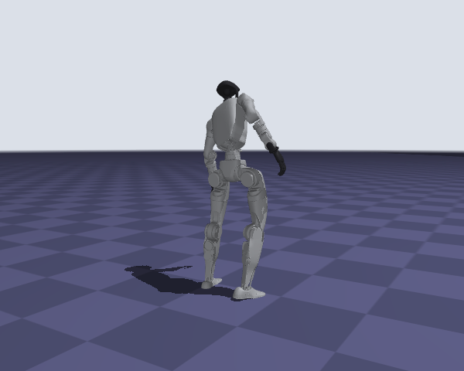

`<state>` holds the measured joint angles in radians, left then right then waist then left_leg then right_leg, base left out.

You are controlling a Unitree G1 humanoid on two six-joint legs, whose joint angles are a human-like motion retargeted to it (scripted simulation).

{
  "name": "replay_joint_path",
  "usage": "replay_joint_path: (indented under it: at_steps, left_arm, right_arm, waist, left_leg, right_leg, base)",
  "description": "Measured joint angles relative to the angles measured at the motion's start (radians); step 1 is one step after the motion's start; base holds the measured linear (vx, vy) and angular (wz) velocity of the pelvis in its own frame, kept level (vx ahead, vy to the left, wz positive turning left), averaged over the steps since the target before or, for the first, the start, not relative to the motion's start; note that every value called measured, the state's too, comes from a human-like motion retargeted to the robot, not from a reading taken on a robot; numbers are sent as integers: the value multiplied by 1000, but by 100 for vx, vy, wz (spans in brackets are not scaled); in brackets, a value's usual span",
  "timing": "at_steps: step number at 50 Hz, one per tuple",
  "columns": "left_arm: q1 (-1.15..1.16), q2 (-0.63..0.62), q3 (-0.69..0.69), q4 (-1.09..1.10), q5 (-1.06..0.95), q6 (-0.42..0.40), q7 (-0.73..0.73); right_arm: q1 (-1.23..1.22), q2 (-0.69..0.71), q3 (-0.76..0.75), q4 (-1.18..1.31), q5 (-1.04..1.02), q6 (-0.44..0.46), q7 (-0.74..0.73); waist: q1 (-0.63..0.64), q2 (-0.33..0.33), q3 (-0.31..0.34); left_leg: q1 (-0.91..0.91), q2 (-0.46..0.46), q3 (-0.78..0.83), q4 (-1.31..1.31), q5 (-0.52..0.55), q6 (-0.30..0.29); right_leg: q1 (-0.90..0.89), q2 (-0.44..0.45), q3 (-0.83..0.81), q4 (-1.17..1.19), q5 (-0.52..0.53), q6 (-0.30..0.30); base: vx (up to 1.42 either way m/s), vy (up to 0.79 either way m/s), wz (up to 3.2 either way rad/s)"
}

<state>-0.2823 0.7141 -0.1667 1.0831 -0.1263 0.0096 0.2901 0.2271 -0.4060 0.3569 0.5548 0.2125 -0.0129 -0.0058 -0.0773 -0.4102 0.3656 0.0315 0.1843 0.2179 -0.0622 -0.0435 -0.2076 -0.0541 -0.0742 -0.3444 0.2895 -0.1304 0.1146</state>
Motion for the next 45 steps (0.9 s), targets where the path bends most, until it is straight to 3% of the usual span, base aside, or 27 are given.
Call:
replay_joint_path:
  at_steps: [7,11,14,18,24,29,33,37,42,45]
  left_arm:
    - [-377,164,-100,-84,-57,-33,4]
    - [-509,175,-105,-45,-90,-54,7]
    - [-532,146,-86,-11,-108,-62,18]
    - [-412,93,-7,-7,-117,-52,42]
    - [-96,-9,86,-28,-87,-26,38]
    - [143,-96,94,33,12,-21,-26]
    - [280,-178,94,163,106,-14,-100]
    - [383,-246,149,279,167,4,-157]
    - [447,-276,179,302,97,17,-150]
    - [413,-245,161,277,52,16,-104]
  right_arm:
    - [-29,-9,-10,51,19,7,-32]
    - [-7,-10,-46,62,21,0,-26]
    - [-13,-9,-61,84,25,5,-19]
    - [-50,-8,-43,121,15,17,-26]
    - [-90,-18,-43,77,0,21,-33]
    - [-103,-35,-50,-2,11,-13,-55]
    - [-111,-44,-35,-28,21,-34,-46]
    - [-108,-55,-34,-41,17,-37,-19]
    - [-105,-48,-21,-42,22,-19,-7]
    - [-86,-20,-21,-33,31,-12,-12]
  waist:
    - [-62,-66,-9]
    - [-38,-64,-24]
    - [-47,-40,-37]
    - [-56,-8,-37]
    - [31,-31,-29]
    - [116,-54,-28]
    - [131,-37,-17]
    - [160,-36,-15]
    - [182,-54,-22]
    - [168,-55,-10]
  left_leg:
    - [46,-83,-25,26,-57,26]
    - [72,-39,-11,50,-103,-28]
    - [70,-40,-40,77,-137,-25]
    - [56,-46,-75,173,-142,15]
    - [-94,-83,-102,395,-137,67]
    - [-183,-57,1,206,-38,47]
    - [-220,-35,93,-12,72,-1]
    - [-260,-11,160,-25,12,-33]
    - [-171,-20,203,-25,86,2]
    - [-102,-37,201,-25,64,12]
  right_leg:
    - [-96,-14,68,-292,222,137]
    - [-171,49,101,-274,226,147]
    - [-155,36,71,-281,255,147]
    - [-76,18,55,-319,239,147]
    - [-40,7,106,-286,185,147]
    - [-69,8,132,-207,120,147]
    - [2,21,120,-247,101,147]
    - [47,18,144,-218,48,147]
    - [107,-19,206,-155,-13,145]
    - [130,-37,195,-80,-16,90]
  base:
    - [36,-4,30]
    - [42,-41,-12]
    - [46,-13,48]
    - [47,-7,40]
    - [40,-14,-33]
    - [37,-3,-39]
    - [41,18,14]
    - [45,23,-33]
    - [48,35,-58]
    - [41,32,5]
